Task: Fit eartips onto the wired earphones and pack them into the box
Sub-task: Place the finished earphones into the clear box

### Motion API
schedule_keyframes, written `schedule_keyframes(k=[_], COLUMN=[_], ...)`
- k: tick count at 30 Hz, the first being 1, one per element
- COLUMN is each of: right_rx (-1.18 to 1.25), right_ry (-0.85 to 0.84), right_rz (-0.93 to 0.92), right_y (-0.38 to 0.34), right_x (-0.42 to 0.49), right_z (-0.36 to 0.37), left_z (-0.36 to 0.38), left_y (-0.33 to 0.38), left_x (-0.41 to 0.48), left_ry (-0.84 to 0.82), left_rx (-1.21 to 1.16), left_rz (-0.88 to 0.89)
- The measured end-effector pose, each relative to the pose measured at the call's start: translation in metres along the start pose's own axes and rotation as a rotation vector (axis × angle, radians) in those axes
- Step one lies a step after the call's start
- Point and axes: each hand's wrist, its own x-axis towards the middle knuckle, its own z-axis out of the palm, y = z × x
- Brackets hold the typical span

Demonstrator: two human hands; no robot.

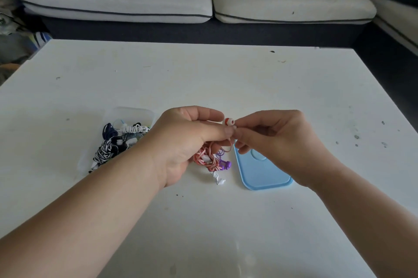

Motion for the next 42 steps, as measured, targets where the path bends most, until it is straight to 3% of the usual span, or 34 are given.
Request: schedule_keyframes(k=[6, 19, 22, 25, 28, 31, 33, 36, 42], right_rx=[0.231, 0.152, 0.226, 0.371, 0.298, 0.262, 0.308, 0.357, 0.329], right_ry=[-0.052, -0.031, -0.031, -0.212, -0.478, -0.441, -0.396, -0.322, -0.154], right_rz=[0.065, 0.065, 0.107, 0.24, 0.28, 0.327, 0.369, 0.427, 0.389], right_y=[0.0, 0.002, 0.001, 0.0, 0.002, 0.006, 0.003, -0.001, 0.0], right_x=[0.003, 0.004, 0.006, 0.008, 0.003, 0.003, 0.004, 0.01, 0.024], right_z=[-0.002, 0.012, 0.018, 0.025, 0.043, 0.067, 0.076, 0.082, 0.097], left_z=[0.0, -0.006, -0.011, -0.019, -0.027, -0.038, -0.046, -0.068, -0.096], left_y=[0.002, -0.002, -0.001, 0.003, 0.009, 0.011, 0.011, 0.008, -0.007], left_x=[-0.001, -0.002, -0.003, -0.005, -0.009, -0.012, -0.011, -0.008, -0.009], left_ry=[-0.011, 0.025, 0.031, 0.057, 0.071, 0.12, 0.177, 0.283, 0.268], left_rx=[-0.065, -0.067, -0.085, -0.109, -0.16, -0.179, -0.101, 0.233, 0.491], left_rz=[0.011, 0.018, 0.034, 0.044, 0.064, 0.114, 0.182, 0.322, 0.299])
